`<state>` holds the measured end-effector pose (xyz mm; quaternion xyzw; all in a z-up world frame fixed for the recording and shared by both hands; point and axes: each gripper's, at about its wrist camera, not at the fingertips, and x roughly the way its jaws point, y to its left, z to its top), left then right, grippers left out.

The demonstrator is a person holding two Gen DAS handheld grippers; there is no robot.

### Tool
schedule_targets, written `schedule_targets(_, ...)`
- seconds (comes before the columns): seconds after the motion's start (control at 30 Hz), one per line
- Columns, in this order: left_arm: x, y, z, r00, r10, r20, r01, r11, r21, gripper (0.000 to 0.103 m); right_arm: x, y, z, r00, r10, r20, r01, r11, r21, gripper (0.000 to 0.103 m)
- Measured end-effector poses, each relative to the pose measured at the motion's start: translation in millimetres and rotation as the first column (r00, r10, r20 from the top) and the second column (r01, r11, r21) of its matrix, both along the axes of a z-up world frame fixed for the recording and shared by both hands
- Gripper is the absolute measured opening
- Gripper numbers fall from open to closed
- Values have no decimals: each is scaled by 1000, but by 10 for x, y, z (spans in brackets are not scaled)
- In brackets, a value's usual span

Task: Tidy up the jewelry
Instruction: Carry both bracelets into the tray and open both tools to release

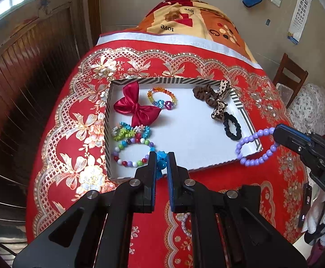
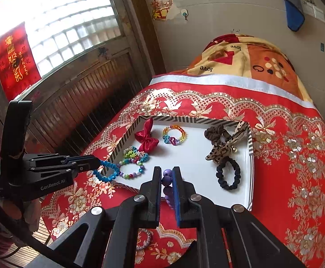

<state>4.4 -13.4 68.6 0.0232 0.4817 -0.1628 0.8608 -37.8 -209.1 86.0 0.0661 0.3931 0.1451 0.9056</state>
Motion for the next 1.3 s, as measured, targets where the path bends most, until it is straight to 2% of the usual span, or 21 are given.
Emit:
schedule_targets(0.47, 325, -260, -107, 1000, 2, -27, -2, 1000, 1, 7, 519, -84, 17, 1000, 20, -20, -20, 1000, -20, 8)
schedule_targets(0.9, 682, -656, -412, 996, -16, -87, 15, 1000, -7, 7, 1134, -94, -200, 996, 37, -87, -38, 999, -14, 9)
schedule_targets(1.3, 1081, -311, -926, 974, 122, -194, -117, 993, 33, 7, 1745, 63, -607, 973, 109, -203, -108, 994, 15, 9)
